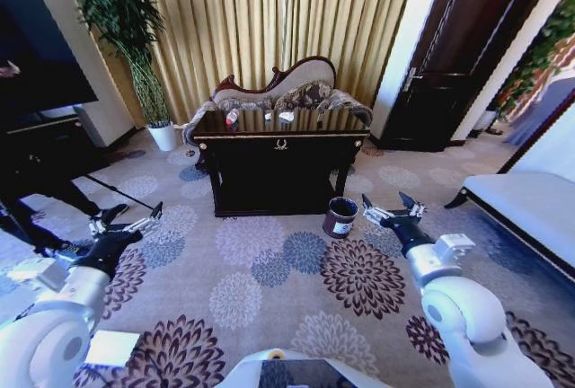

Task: Move to the front of the table and place the trash on the table into the trash bin.

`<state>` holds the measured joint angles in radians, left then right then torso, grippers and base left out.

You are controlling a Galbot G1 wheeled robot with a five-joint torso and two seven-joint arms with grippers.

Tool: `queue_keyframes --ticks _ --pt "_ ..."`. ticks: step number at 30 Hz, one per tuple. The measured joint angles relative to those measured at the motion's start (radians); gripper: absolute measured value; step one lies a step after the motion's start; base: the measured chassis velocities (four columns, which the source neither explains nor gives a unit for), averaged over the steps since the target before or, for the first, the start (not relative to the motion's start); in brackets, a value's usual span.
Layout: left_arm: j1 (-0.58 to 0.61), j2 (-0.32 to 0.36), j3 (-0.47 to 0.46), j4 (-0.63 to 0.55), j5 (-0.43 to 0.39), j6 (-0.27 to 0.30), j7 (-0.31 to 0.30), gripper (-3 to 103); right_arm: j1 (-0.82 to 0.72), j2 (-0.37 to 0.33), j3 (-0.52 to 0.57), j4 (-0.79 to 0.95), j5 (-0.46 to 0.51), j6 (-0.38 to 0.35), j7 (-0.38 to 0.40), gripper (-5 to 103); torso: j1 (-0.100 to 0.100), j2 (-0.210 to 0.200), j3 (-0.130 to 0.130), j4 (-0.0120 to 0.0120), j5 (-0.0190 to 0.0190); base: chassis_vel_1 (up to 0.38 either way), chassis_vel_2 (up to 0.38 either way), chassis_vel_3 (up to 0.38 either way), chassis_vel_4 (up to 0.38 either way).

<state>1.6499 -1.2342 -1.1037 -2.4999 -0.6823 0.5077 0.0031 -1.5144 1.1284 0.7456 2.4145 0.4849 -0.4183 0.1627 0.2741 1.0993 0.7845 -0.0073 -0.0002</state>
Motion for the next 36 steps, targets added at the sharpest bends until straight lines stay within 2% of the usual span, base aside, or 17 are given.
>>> queue_keyframes --ticks 36 --pt "0.0 -0.009 0.006 0.0 0.007 -0.005 0.012 100 -0.003 0.004 -0.001 -0.003 -0.009 -0.003 -0.003 100 0.0 0.0 0.0 -0.0001 0.0 -0.009 0.009 0.01 -0.009"
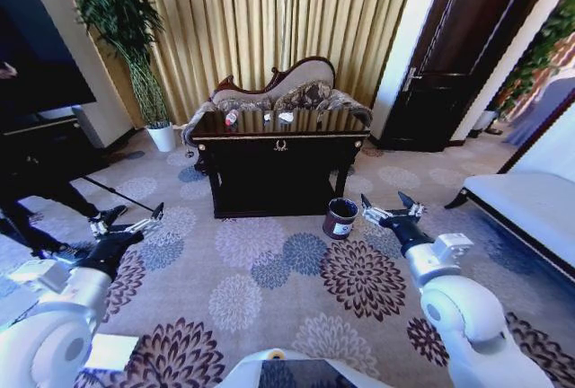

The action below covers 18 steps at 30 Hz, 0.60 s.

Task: Move to the front of the table and place the trash on the table into the trash bin.

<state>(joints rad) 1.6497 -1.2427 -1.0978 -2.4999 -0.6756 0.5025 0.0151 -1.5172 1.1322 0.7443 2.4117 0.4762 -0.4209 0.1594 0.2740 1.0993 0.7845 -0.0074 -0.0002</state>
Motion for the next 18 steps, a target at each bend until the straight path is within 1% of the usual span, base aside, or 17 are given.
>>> queue_keyframes --ticks 9,18 --pt "0.002 0.003 -0.002 0.0 0.001 -0.003 0.0 100 0.002 0.0 0.001 0.0 -0.001 0.002 0.0 100 0.0 0.0 0.0 0.0 0.0 -0.087 0.086 0.078 -0.077" --pt "0.005 0.001 -0.004 0.0 0.001 -0.01 -0.001 100 -0.001 0.0 -0.001 0.004 0.0 0.005 0.0 100 0.0 0.0 0.0 0.0001 0.0004 -0.147 0.126 0.149 -0.124"
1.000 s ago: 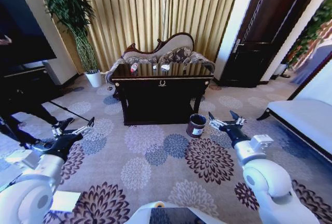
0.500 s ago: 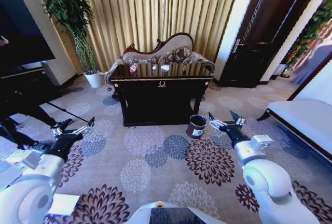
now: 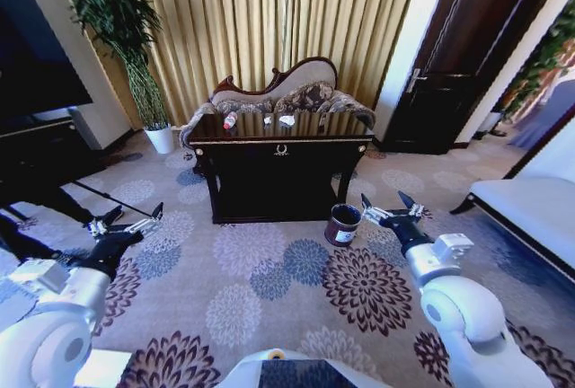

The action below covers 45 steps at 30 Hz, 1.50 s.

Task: Move to the front of the table and place the trash on the table into the trash bin.

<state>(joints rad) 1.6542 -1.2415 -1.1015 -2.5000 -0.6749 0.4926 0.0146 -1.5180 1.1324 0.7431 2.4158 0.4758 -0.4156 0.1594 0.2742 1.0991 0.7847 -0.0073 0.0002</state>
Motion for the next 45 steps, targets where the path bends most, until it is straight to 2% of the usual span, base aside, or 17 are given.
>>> queue_keyframes --ticks 45 --pt "0.003 -0.001 0.013 0.0 0.014 -0.013 0.004 100 -0.003 0.002 -0.004 -0.003 -0.007 0.015 -0.002 100 0.0 0.0 0.0 -0.0001 -0.0005 -0.14 0.139 0.134 -0.145"
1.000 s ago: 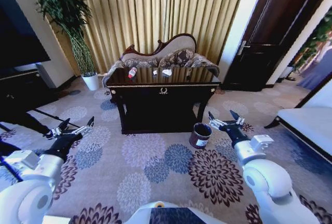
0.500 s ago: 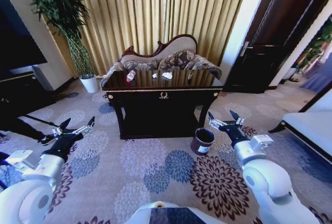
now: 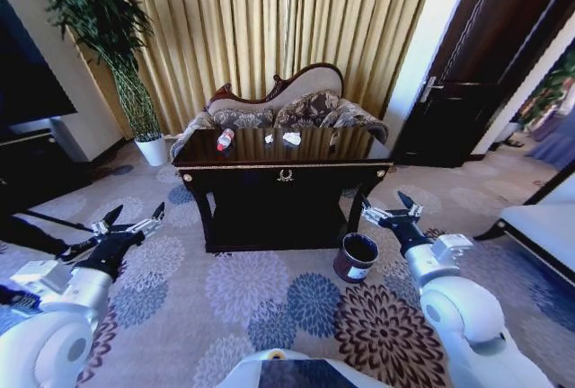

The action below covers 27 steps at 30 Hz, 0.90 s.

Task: Move to the front of the table and place the trash on the table into the trash bin.

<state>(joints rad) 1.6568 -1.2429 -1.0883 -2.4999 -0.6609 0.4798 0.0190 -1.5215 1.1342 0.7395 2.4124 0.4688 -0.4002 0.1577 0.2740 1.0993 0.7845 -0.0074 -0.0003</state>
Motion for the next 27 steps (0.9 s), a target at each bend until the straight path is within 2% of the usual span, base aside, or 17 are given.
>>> queue_keyframes --ticks 27 --pt "-0.001 -0.004 0.006 0.0 0.002 -0.001 0.0 100 0.003 0.0 -0.002 -0.009 -0.018 0.006 0.0 100 0.0 0.0 0.0 -0.0002 0.0001 -0.171 0.167 0.174 -0.172"
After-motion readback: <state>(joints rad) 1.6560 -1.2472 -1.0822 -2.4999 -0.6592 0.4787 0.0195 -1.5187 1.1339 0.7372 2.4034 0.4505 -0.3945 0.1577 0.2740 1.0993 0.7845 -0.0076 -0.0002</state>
